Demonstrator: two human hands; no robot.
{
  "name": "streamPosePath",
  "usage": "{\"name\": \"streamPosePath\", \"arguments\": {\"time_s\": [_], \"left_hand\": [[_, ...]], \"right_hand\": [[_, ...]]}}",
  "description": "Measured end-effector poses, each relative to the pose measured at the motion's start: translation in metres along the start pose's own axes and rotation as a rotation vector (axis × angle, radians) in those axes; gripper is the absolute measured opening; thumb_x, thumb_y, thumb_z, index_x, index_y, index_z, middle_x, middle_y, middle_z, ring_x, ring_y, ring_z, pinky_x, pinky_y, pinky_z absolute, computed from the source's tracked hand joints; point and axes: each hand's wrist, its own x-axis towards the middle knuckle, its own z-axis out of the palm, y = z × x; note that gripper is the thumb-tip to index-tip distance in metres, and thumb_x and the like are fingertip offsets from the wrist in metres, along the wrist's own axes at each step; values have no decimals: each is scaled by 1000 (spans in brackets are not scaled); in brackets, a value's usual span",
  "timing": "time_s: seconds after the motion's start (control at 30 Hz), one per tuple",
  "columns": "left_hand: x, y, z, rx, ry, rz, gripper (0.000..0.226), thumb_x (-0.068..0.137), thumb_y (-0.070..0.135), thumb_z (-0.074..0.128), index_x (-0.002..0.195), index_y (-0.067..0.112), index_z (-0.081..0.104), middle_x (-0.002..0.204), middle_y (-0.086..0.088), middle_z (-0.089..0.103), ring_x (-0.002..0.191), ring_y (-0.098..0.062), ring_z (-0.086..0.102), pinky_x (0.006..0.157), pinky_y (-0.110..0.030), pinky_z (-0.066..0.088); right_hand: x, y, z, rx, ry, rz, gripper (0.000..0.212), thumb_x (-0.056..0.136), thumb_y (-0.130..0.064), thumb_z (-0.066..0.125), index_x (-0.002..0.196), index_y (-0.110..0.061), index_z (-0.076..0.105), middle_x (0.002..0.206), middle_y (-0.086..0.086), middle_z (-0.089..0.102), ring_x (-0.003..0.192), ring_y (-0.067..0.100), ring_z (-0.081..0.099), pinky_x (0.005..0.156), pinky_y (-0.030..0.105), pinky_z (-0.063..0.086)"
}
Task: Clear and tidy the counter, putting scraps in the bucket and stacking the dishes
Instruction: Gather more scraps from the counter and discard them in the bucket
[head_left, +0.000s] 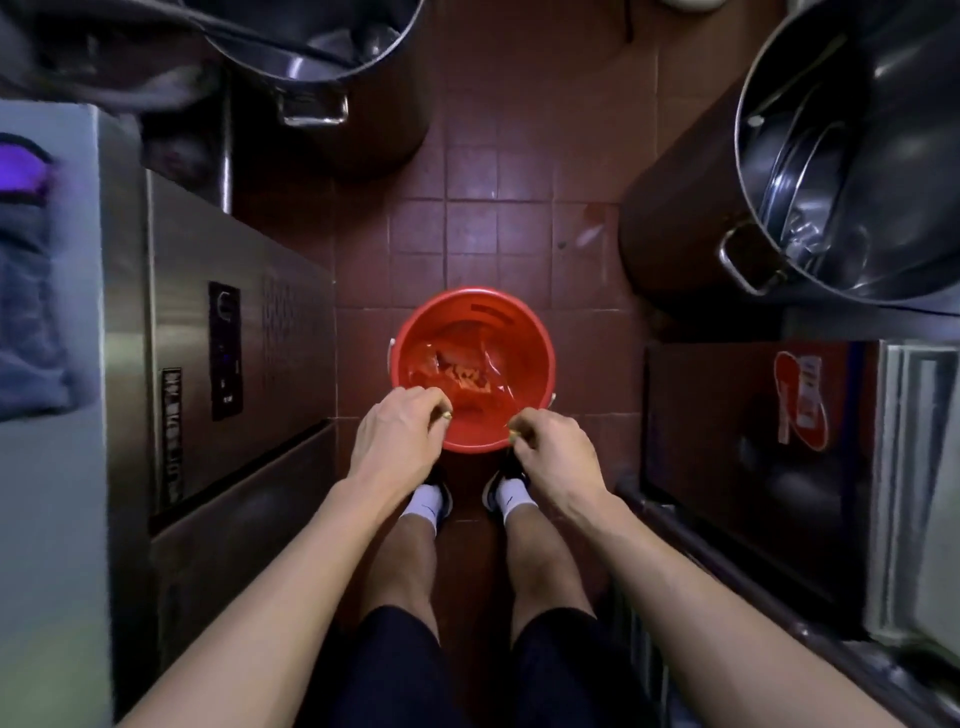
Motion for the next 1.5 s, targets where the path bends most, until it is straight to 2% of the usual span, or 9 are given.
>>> {"name": "streamPosePath", "arguments": {"time_s": [0.13, 0.37, 0.5, 0.63, 1.0, 1.2, 1.37, 1.5], "left_hand": [[35, -18, 41, 19, -40, -5, 6, 94, 28, 61, 98, 27, 65, 94, 11, 65, 94, -14, 56, 85, -37, 48], [104, -60, 114, 59, -123, 24, 5, 94, 27, 59, 97, 26, 64, 95, 7, 66, 96, -20, 56, 86, -40, 47], [137, -82, 148, 115, -146, 38, 6, 93, 28, 58, 97, 27, 63, 98, 6, 67, 98, -21, 55, 86, -40, 47], [160, -99, 171, 139, -131, 80, 7, 91, 25, 59, 97, 27, 62, 95, 5, 66, 99, -21, 54, 86, -42, 45], [188, -128, 216, 160, -87, 162, 9, 92, 25, 59, 101, 27, 61, 96, 6, 67, 96, -19, 52, 86, -40, 44], [193, -139, 226, 191, -78, 169, 15, 92, 25, 59, 107, 26, 62, 102, 4, 67, 101, -20, 52, 88, -40, 44], [188, -146, 230, 228, -88, 174, 25, 93, 29, 57, 118, 27, 62, 116, 6, 65, 111, -19, 49, 91, -36, 38], [180, -148, 227, 262, -92, 197, 25, 95, 32, 54, 118, 26, 62, 116, 7, 65, 111, -19, 49, 90, -36, 37]], "right_hand": [[44, 33, 26, 5, -23, 17, 11, 92, -24, 61, 100, -26, 67, 99, -6, 70, 95, 21, 65, 81, 39, 53], [119, 83, 87, 12, -42, 35, 8, 92, -23, 61, 98, -27, 65, 98, -8, 69, 91, 19, 63, 72, 32, 48], [149, 97, 119, 4, -72, 7, 8, 94, -24, 59, 99, -28, 63, 100, -7, 67, 93, 19, 63, 76, 38, 53], [173, 102, 146, -3, -46, -22, 9, 94, -21, 60, 100, -25, 65, 101, -4, 68, 95, 22, 62, 78, 38, 52], [209, 108, 192, -26, 15, -2, 7, 90, -20, 61, 95, -25, 61, 96, -2, 68, 90, 27, 63, 69, 36, 48], [212, 108, 211, -2, -7, 10, 10, 90, -23, 60, 100, -24, 63, 102, -1, 69, 96, 28, 63, 75, 38, 51], [211, 109, 217, -6, -19, 21, 23, 92, -25, 59, 114, -24, 66, 113, 2, 69, 105, 28, 63, 85, 40, 52], [205, 109, 215, -25, -54, 42, 28, 94, -26, 56, 121, -25, 65, 119, 2, 68, 110, 28, 61, 87, 38, 49]]}}
